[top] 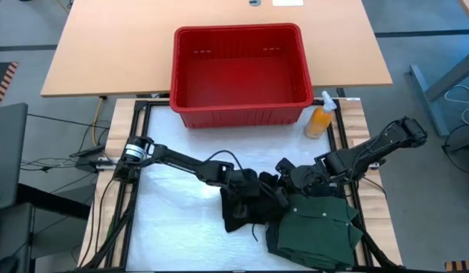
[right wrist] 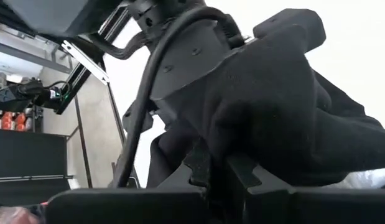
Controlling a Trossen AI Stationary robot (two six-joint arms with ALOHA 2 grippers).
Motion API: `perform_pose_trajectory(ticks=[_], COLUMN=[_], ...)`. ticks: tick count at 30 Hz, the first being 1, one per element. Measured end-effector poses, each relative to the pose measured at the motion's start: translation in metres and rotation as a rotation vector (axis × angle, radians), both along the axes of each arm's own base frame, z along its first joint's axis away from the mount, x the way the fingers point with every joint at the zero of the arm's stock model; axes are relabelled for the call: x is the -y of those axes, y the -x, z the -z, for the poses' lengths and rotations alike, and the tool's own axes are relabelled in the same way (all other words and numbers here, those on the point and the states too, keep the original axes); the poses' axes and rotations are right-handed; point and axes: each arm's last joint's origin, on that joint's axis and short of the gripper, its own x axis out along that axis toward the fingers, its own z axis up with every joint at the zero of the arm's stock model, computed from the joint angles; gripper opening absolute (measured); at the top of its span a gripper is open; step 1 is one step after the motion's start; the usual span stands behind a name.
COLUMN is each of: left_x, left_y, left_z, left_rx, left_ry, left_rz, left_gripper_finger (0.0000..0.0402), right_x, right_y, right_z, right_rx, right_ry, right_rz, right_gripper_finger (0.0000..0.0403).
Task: Fold laundry
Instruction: Fold the black shirt
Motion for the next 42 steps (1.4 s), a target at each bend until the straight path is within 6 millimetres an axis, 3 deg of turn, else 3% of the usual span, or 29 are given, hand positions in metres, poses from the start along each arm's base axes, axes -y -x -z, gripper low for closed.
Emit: perform_pose_trajectory(ticks=[5, 15, 21, 28, 33, 37, 42], left_x=[0.0, -0.001, -0.011, -0.021, -0.025, -0.024, -0.021], left_y=[-0.001, 0.012, 0.039, 0.083, 0.115, 0.144, 0.174], left_z=[-0.018, -0.07, -0.1, -0.131, -0.115, -0.082, -0.038], left_rx=[-0.089, -0.281, -0.326, -0.246, -0.09, -0.005, -0.056], left_ry=[-0.065, -0.381, -0.433, -0.48, -0.353, -0.187, -0.126], left_rz=[0.016, 0.078, 0.056, -0.045, -0.128, -0.138, -0.172], left_gripper_finger=[0.0208, 0.0208, 0.0208, 0.0208, 0.0208, 0.0208, 0.0208], right_x=[-0.001, 0.0, 0.0, 0.007, 0.009, 0.01, 0.013], right_y=[0.002, 0.004, 0.005, 0.003, 0.002, 0.002, 0.001], right_z=[0.001, 0.005, 0.005, 0.006, 0.006, 0.007, 0.007], right_rx=[-0.018, -0.064, -0.068, -0.081, -0.084, -0.097, -0.102], right_ry=[0.008, 0.029, 0.027, 0.009, -0.006, -0.031, -0.07], right_rz=[-0.008, -0.009, -0.006, 0.036, 0.058, 0.08, 0.123], right_gripper_finger=[0.0036, 0.0036, 0.0036, 0.0036, 0.0036, 0.0036, 0.0036])
